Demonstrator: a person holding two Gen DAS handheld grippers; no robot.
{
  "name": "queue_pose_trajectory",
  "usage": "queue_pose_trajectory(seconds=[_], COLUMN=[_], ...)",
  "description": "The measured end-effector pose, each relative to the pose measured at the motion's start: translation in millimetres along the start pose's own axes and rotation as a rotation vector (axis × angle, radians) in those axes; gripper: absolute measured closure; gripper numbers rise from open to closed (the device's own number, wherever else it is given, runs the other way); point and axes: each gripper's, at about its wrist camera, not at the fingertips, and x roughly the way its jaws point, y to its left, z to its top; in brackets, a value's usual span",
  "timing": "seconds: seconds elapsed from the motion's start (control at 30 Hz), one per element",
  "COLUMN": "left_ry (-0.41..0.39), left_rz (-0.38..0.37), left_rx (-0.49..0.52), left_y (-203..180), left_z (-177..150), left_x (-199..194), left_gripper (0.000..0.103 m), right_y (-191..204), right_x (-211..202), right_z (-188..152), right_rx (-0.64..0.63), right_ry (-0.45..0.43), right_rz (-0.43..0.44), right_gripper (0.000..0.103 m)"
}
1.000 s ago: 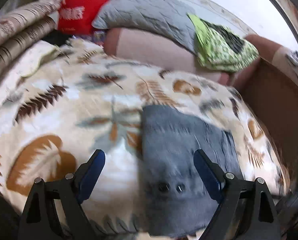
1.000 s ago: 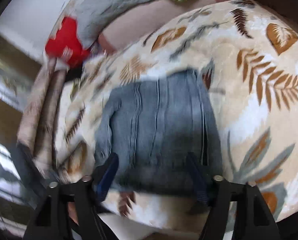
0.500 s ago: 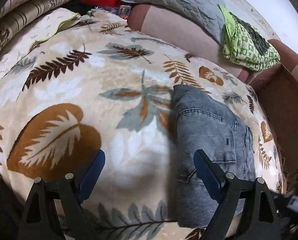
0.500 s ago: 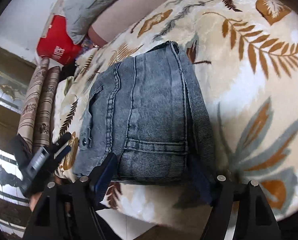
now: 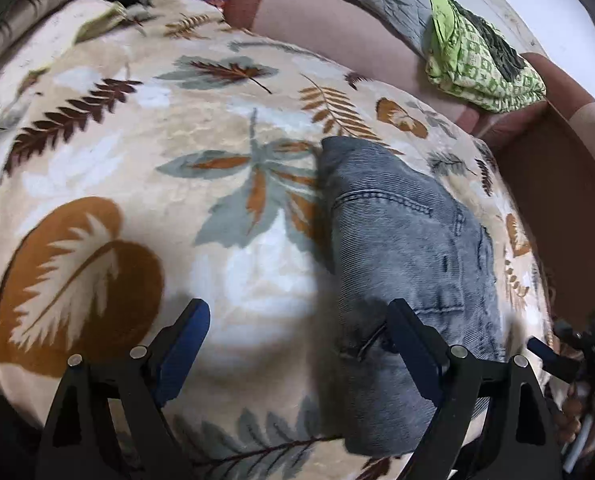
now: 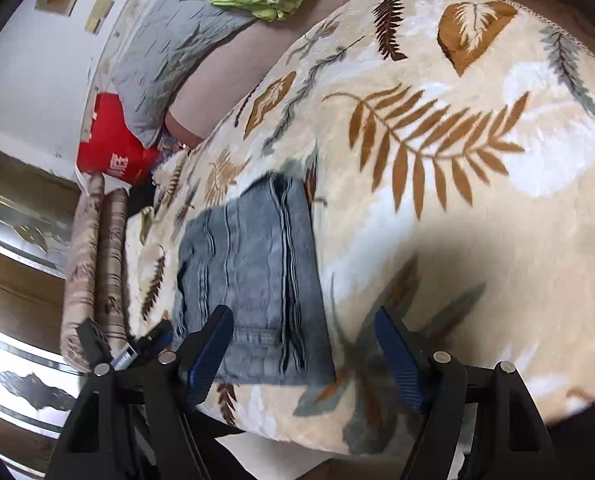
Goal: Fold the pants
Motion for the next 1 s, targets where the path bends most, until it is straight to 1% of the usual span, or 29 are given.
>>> queue_pose_trajectory(seconds=[0.07,0.13,0.17,0.2,0.27,0.3,0.37,0.47,0.5,0.53,0.57,0.63,0.67,0.73,0.77,0.8,0.87,0.9,0.93,1.0], left_ry=[0.022,0.029,0.039,0.045,0.063,0.072,0.085,0.082,0.084,0.083,0.082,0.083,0.082,0.082,0.077,0.073,0.071,0.068,0.063,0.052], left_rz=[-0.032,-0.040,-0.063,-0.081,-0.121,-0.129,-0.139,-0.137,-0.134,-0.128,-0.128,-0.127,-0.112,-0.061,-0.048,-0.044,-0.006,-0.003,0.010,0.036], left_rx=[-0.007,-0.014,-0.017,-0.023,-0.027,-0.034,-0.036,-0.014,-0.013,-0.012,-0.009,-0.006,0.000,0.021,0.029,0.035,0.052,0.056,0.070,0.097], left_y=[-2.4,-4.5,-6.0,-6.8,-9.4,-10.7,-15.3,-22.8,-22.7,-24.2,-26.7,-28.4,-30.4,-36.5,-40.0,-41.3,-46.3,-47.3,-50.0,-54.0], left_z=[6.3,10.3,12.3,13.5,15.7,16.3,16.6,17.8,18.0,18.5,19.1,20.2,20.3,19.3,18.9,18.3,17.4,17.3,17.1,16.2], left_x=[6.5,10.0,13.0,15.4,22.7,26.9,35.5,37.4,38.0,38.4,37.9,38.4,39.7,43.2,43.1,42.4,42.4,42.3,41.7,39.6], left_gripper=[0.013,0.013,0.013,0.013,0.013,0.013,0.013,0.013,0.013,0.013,0.013,0.013,0.013,0.013,0.013,0.013,0.013,0.013,0.013,0.013], right_y=[-1.4,6.0,11.8,17.9,23.9,23.8,17.6,21.8,25.9,27.1,25.6,24.2,23.0,22.8,25.2,30.7,42.0,47.2,50.7,48.8], right_x=[10.9,27.9,40.7,51.4,75.0,83.0,110.4,109.8,109.6,109.7,107.7,99.4,100.7,116.2,121.2,121.5,121.5,122.2,123.5,124.1], right_z=[11.2,21.4,25.7,26.6,35.2,36.8,42.5,41.3,41.2,41.9,42.5,46.6,48.3,44.5,43.0,41.9,39.9,38.6,36.6,34.0], right_rx=[0.009,-0.009,-0.026,-0.035,-0.055,-0.057,-0.041,-0.046,-0.063,-0.067,-0.055,-0.031,-0.024,-0.028,-0.048,-0.067,-0.089,-0.106,-0.128,-0.121], right_ry=[0.032,0.081,0.131,0.152,0.183,0.195,0.236,0.215,0.218,0.217,0.202,0.162,0.162,0.211,0.220,0.212,0.226,0.224,0.225,0.217], right_rz=[0.022,0.066,0.104,0.120,0.109,0.100,0.042,0.050,0.050,0.015,-0.001,0.030,0.026,-0.002,-0.013,-0.028,0.012,-0.004,-0.037,-0.043], right_gripper=[0.027,0.027,0.027,0.027,0.027,0.027,0.027,0.027,0.027,0.027,0.027,0.027,0.027,0.026,0.025,0.026,0.030,0.031,0.032,0.034])
